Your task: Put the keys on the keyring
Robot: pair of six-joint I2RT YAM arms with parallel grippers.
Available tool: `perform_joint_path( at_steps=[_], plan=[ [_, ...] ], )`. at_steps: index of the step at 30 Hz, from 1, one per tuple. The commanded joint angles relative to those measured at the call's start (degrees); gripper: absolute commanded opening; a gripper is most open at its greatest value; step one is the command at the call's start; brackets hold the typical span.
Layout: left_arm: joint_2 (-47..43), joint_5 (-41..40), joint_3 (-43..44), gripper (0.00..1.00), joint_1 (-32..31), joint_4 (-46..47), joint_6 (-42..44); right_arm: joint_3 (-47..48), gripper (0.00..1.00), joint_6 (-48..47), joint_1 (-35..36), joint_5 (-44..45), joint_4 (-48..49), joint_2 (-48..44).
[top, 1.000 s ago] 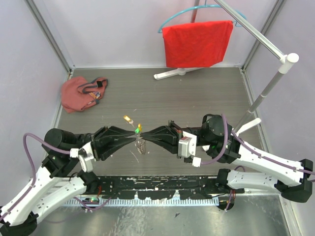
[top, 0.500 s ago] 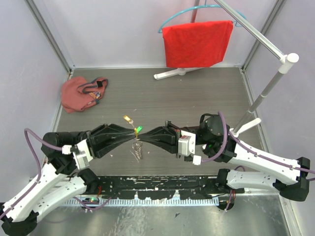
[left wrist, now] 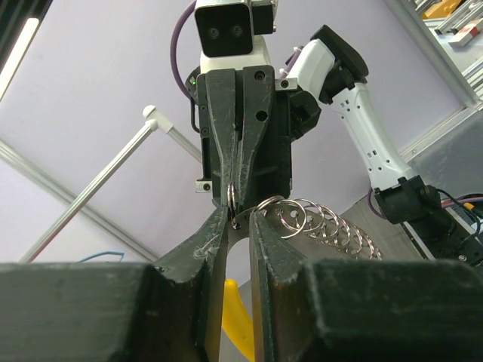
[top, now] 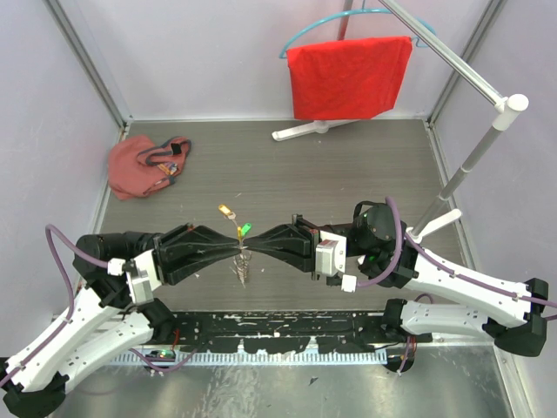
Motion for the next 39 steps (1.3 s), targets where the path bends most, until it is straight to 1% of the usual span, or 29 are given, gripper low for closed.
perform_joint_path(
  at_steps=[1, 5, 17, 21, 23, 24, 27, 30, 31, 33, 38, 39],
  plan=[
    [0.49, 1.23, 0.86, 0.23, -0.24, 1.88, -0.79, 1.71, 0.01, 0.26, 0.08, 0.1, 3.16, -0.31],
    [1.1, 1.29, 0.87, 0.21, -0.32, 2.85, -1.19, 1.96, 0.01, 0.29, 0.08, -0.14, 2.7, 0.02],
    [2.76, 1.84, 1.55, 0.18, -0.34, 5.24, -2.18, 2.78, 0.01, -1.21, 0.08, -0.16, -0.62, 1.17],
    [3.04, 1.8, 1.67, 0.12, -0.3, 5.24, -2.17, 2.89, 0.02, -1.64, 0.08, -0.22, -1.11, 1.42],
    [3.18, 1.71, 1.66, 0.02, -0.3, 5.2, -2.2, 2.99, 0.02, -1.67, 0.08, -0.32, -1.28, 1.4],
    [3.26, 1.63, 1.67, 0.0, -0.35, 5.19, -2.2, 3.05, 0.02, -1.7, 0.08, -0.32, -1.35, 1.32],
    [3.46, 1.24, 1.66, 0.0, -0.28, 5.04, -2.11, 3.13, 0.03, -1.69, 0.14, -0.48, -1.7, 1.24],
    [3.4, 0.53, 1.82, 0.0, -0.26, 3.68, -1.4, 3.73, 0.07, -1.86, 0.08, -0.36, -3.42, 1.45],
    [3.37, 0.26, 2.13, 0.0, -0.32, 2.43, -0.74, 4.09, 0.1, -2.29, 0.07, -0.27, -4.3, 1.49],
    [3.15, 0.01, 3.19, 0.0, -0.28, -1.35, 1.34, 4.74, 0.23, -3.32, 0.08, 0.13, -6.94, 1.49],
    [1.98, -1.01, 5.49, 0.0, -0.33, -11.36, 6.08, 6.64, 0.36, -7.22, 0.08, 1.86, -14.7, 0.86],
    [1.87, -1.21, 5.98, 0.0, -0.31, -13.01, 6.87, 6.85, 0.38, -7.88, 0.08, 2.54, -15.93, 0.62]
  ],
)
